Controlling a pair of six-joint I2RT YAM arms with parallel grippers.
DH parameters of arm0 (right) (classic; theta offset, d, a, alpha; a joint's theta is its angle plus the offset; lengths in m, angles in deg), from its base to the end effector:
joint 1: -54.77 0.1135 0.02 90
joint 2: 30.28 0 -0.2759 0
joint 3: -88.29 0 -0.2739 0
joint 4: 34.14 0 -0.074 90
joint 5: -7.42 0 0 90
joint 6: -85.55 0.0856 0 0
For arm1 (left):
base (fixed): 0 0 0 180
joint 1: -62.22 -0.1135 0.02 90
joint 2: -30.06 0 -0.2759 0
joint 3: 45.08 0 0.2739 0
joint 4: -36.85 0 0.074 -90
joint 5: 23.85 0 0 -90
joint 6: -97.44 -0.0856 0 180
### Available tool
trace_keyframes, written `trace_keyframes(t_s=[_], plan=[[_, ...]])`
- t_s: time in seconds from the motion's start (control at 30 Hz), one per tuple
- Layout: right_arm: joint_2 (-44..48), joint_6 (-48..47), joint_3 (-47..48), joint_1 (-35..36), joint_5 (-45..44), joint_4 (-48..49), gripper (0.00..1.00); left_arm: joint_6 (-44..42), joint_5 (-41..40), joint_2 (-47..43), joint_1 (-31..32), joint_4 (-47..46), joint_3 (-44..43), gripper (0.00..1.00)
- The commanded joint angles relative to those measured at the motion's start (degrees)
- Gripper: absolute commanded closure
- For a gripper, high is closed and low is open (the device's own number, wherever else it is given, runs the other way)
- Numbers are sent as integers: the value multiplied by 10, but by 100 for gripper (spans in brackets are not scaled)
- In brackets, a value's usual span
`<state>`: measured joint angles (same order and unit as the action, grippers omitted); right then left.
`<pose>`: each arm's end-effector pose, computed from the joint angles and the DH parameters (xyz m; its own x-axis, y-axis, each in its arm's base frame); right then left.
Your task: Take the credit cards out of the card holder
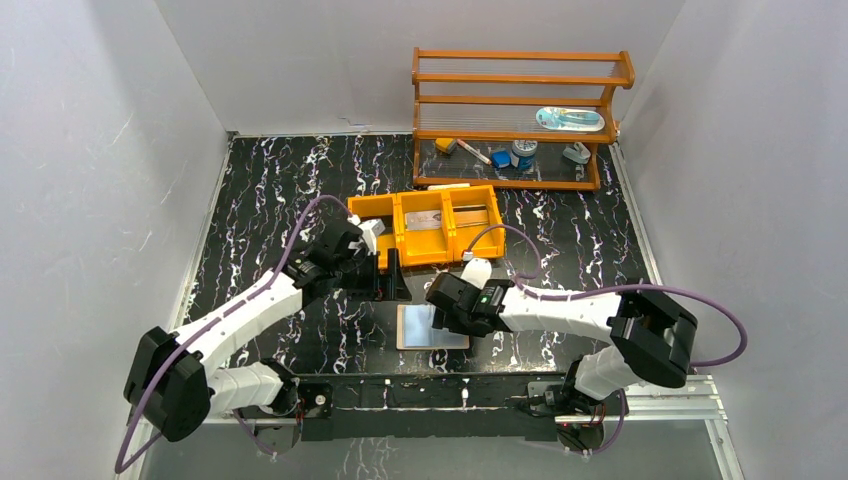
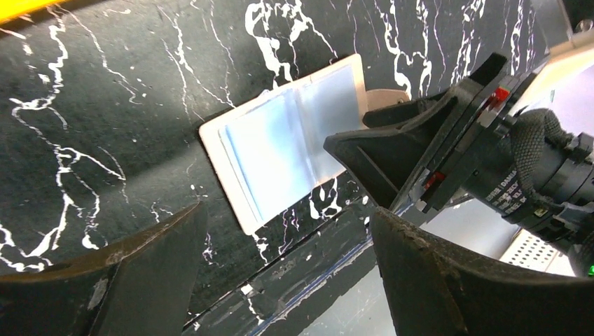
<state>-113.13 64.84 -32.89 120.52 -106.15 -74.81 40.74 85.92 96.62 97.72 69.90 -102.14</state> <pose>0.1548 0.2604 0.1379 -0.8474 0.2064 -0.4893 0.0766 0.9593 0.2719 0.2227 -0.1944 0.2169 -0.8715 -0.0130 -0.4901 0.3240 0.7350 -0.5956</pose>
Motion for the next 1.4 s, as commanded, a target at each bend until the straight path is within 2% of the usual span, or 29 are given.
trace_keyframes(t_s=[0.0,0.23,0.53,0.97,1.17,1.37], plan=[[20,7,-11,-11,18,40,30,15,14,10,21,-2,1,16],[39,-1,-38,-31,55,77,35,45,22,49,39,-19,-16,22],[63,1,-68,-38,84,132,41,60,25,70,47,-23,3,26],[65,8,-39,-40,39,46,38,53,40,128,68,-30,0,31],[37,13,-61,-40,64,83,40,50,34,172,84,-35,3,32],[36,22,-83,-41,90,134,49,57,21,198,90,-48,14,42]])
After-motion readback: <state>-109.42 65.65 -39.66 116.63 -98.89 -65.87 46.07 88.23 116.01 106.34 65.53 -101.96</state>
